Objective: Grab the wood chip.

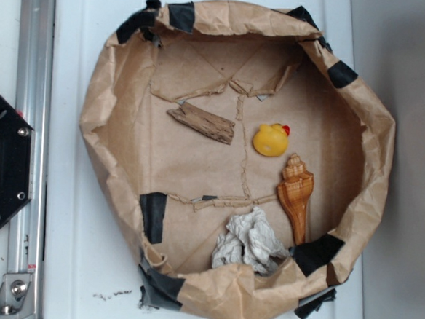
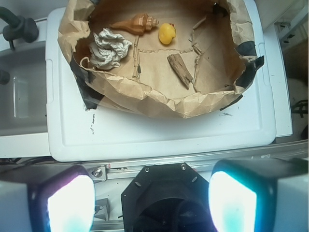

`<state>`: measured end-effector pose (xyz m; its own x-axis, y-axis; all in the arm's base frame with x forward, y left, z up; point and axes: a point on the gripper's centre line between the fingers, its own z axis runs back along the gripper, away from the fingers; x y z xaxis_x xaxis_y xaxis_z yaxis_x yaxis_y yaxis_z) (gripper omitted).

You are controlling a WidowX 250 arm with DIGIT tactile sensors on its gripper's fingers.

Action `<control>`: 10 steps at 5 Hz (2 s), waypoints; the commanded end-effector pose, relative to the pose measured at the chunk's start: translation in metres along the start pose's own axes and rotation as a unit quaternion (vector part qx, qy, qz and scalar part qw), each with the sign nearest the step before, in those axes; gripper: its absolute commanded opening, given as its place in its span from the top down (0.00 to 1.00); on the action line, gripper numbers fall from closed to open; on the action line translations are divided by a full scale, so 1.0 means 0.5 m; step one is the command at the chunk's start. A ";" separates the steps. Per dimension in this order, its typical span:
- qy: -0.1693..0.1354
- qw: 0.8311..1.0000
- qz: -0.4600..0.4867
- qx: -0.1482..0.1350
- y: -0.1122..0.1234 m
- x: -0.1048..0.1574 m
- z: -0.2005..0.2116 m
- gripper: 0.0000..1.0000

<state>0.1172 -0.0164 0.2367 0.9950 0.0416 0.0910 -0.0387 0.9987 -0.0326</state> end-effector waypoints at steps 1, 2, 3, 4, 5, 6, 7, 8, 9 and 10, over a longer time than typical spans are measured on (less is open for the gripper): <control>0.000 1.000 0.000 0.000 0.000 0.000 0.000 0.00; -0.003 0.999 -0.035 0.012 0.034 0.091 -0.020 0.00; 0.001 0.998 -0.068 0.006 0.054 0.155 -0.057 0.00; 0.005 0.996 -0.079 0.031 0.082 0.205 -0.108 0.00; 0.000 0.993 -0.116 0.037 0.112 0.230 -0.151 0.00; 0.011 0.989 -0.141 0.051 0.104 0.229 -0.210 0.00; 0.011 0.985 -0.166 0.051 0.104 0.207 -0.285 0.00; -0.007 0.982 -0.180 0.052 0.116 0.216 -0.317 0.00; -0.010 0.982 -0.184 0.050 0.120 0.216 -0.340 0.00; -0.014 0.983 -0.173 0.055 0.121 0.209 -0.360 0.00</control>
<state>0.2314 0.0395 0.0593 0.9441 -0.3184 0.0853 0.3098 0.9455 0.1000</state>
